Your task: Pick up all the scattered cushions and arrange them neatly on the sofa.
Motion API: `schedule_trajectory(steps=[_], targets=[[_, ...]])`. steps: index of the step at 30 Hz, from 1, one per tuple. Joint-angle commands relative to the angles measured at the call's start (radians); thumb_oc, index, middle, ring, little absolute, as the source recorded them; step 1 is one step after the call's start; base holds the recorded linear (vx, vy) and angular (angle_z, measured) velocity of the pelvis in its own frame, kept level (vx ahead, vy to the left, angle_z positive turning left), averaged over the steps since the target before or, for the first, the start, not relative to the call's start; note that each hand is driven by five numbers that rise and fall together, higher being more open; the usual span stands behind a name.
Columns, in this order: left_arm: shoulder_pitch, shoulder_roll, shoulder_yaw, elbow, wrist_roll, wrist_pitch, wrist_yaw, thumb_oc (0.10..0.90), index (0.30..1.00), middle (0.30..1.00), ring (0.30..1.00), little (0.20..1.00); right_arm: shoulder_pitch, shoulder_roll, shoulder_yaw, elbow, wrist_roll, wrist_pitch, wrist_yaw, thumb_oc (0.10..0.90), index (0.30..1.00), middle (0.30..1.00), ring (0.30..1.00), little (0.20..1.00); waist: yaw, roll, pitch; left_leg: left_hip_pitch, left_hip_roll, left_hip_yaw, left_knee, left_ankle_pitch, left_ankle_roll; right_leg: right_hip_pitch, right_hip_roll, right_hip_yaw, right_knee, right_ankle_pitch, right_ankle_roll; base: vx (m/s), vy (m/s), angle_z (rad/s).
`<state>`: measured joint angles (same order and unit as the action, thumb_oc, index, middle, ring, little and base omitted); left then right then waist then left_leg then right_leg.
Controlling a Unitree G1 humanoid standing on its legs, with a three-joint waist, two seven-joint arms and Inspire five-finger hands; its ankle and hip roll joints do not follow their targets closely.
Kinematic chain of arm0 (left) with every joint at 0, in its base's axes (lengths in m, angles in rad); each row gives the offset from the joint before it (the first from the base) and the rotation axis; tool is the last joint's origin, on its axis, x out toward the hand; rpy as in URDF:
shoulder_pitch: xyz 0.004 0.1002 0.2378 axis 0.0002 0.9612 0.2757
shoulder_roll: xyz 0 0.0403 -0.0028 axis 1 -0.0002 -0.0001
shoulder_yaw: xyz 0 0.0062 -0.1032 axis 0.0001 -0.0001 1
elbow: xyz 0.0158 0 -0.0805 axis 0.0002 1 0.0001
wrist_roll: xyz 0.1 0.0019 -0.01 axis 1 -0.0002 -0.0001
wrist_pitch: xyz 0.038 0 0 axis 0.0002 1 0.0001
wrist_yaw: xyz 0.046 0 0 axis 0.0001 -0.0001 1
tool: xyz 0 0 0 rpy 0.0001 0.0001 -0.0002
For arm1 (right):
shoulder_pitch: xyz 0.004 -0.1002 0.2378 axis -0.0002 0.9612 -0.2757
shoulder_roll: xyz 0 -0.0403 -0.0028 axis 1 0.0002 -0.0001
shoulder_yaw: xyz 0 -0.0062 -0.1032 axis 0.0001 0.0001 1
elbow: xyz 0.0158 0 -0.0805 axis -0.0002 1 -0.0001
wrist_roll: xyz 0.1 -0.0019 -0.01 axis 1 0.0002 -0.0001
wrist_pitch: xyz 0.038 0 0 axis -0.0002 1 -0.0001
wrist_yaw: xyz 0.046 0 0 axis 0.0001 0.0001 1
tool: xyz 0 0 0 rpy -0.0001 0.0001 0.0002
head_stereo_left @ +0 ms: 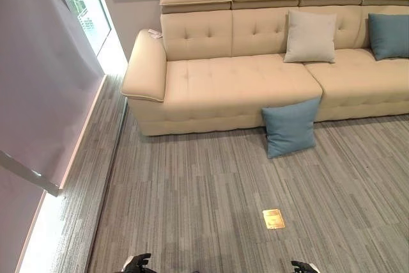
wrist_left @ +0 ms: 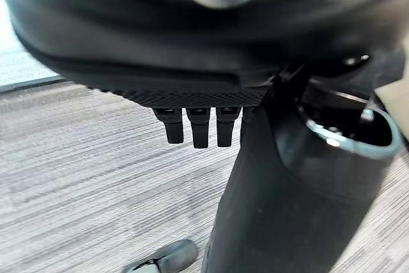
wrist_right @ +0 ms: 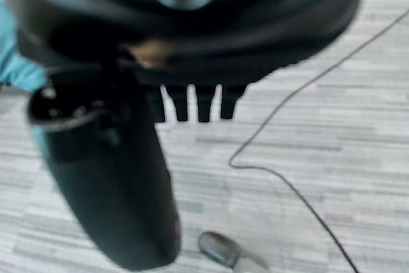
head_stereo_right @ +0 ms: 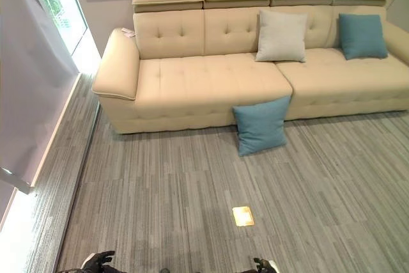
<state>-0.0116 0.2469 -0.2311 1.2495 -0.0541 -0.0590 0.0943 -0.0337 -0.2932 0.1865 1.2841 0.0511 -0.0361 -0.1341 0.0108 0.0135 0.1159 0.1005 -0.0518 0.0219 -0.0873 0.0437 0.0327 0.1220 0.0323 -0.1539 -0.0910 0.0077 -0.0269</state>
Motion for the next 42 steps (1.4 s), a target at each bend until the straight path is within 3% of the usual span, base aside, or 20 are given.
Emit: schedule_trajectory(steps=[1,16,28,29,30,31,34,39,41,42], targets=[[-0.066,0.009,0.019,0.048,0.023,-0.014,0.016,0.800,0.900,0.900,0.900,0.900,-0.036,-0.016,0.028,0.021,-0.014,-0.010,-0.014,0.800,0.900,0.900,0.900,0.900,-0.001,-0.025,-0.012,-0.004,0.041,-0.017,0.000,-0.101,-0.044,-0.027,-0.110,0.016,0.004,-0.019,0.149,0.00,0.000,0.00],[-0.063,-0.001,-0.001,0.049,0.036,-0.005,0.013,0.800,0.900,0.900,0.900,0.900,-0.045,-0.004,0.045,0.002,-0.026,-0.001,-0.012,0.800,0.900,0.900,0.900,0.900,-0.001,-0.030,-0.006,0.000,0.029,-0.017,0.000,-0.108,-0.028,-0.030,-0.119,0.027,0.012,-0.014,0.152,0.00,0.012,-0.03],[-0.111,0.006,-0.042,0.030,0.057,0.000,0.021,0.800,0.900,0.900,0.900,0.900,-0.054,0.002,0.056,-0.007,-0.023,0.014,-0.020,0.800,0.900,0.900,0.900,0.900,-0.027,-0.034,0.027,-0.048,0.024,0.030,0.000,-0.105,0.001,-0.163,-0.112,0.081,0.130,-0.017,0.166,-0.02,0.032,-0.21],[-0.116,0.006,-0.045,0.025,0.056,-0.001,0.021,0.800,0.900,0.900,0.900,0.900,-0.055,0.002,0.059,-0.007,-0.025,0.015,-0.020,0.800,0.900,0.900,0.900,0.900,-0.028,-0.034,0.030,-0.047,0.027,0.037,0.000,-0.106,0.002,-0.175,-0.109,0.075,0.146,-0.021,0.166,-0.05,-0.049,-0.54],[-0.137,0.007,-0.056,0.002,0.043,-0.006,0.023,0.800,0.900,0.900,0.900,0.900,-0.063,0.000,0.069,-0.012,-0.033,0.015,-0.026,0.800,0.900,0.900,0.900,0.900,-0.026,-0.033,0.046,-0.052,0.042,0.062,0.000,-0.106,-0.003,-0.207,-0.113,0.003,0.190,-0.034,0.164,-0.05,-0.049,-0.62],[-0.137,0.007,-0.056,0.002,0.043,-0.006,0.023,0.800,0.900,0.900,0.900,0.900,-0.063,0.000,0.069,-0.012,-0.033,0.015,-0.026,0.800,0.900,0.900,0.900,0.900,-0.026,-0.033,0.046,-0.053,0.042,0.062,0.000,-0.106,-0.003,-0.208,-0.113,0.002,0.191,-0.035,0.165,-0.06,-0.081,-0.82],[-0.157,0.013,-0.068,-0.018,0.038,-0.010,0.026,0.800,0.900,0.900,0.900,0.900,-0.069,-0.001,0.079,-0.020,-0.041,0.013,-0.029,0.800,0.900,0.900,0.900,0.900,-0.025,-0.035,0.053,-0.066,0.054,0.078,0.005,-0.100,-0.009,-0.225,-0.120,-0.062,0.221,-0.053,0.157,0.00,-0.109,-0.46],[-0.163,0.005,-0.076,-0.007,0.048,-0.009,0.021,0.800,0.900,0.900,0.900,0.900,-0.057,0.000,0.074,-0.021,-0.023,0.005,-0.025,0.800,0.900,0.900,0.900,0.900,-0.040,-0.047,0.047,-0.066,0.067,0.071,0.042,-0.123,-0.027,-0.207,-0.097,-0.041,0.203,-0.077,0.123,0.10,-0.162,0.02],[-0.159,0.000,-0.078,-0.001,0.050,-0.008,0.015,0.800,0.900,0.900,0.900,0.900,-0.052,0.000,0.069,-0.023,-0.013,-0.001,-0.023,0.800,0.900,0.900,0.900,0.900,-0.045,-0.053,0.051,-0.078,0.082,0.069,0.110,-0.146,-0.041,-0.188,-0.088,-0.033,0.191,-0.090,0.105,0.11,-0.196,0.01],[-0.159,-0.002,-0.084,0.006,0.060,-0.006,0.010,0.800,0.900,0.900,0.900,0.900,-0.046,-0.002,0.065,-0.027,-0.003,-0.009,-0.022,0.800,0.900,0.900,0.900,0.900,-0.048,-0.062,0.063,-0.111,0.106,0.079,0.209,-0.158,-0.062,-0.166,-0.080,-0.026,0.183,-0.104,0.083,0.08,-0.181,0.09]])
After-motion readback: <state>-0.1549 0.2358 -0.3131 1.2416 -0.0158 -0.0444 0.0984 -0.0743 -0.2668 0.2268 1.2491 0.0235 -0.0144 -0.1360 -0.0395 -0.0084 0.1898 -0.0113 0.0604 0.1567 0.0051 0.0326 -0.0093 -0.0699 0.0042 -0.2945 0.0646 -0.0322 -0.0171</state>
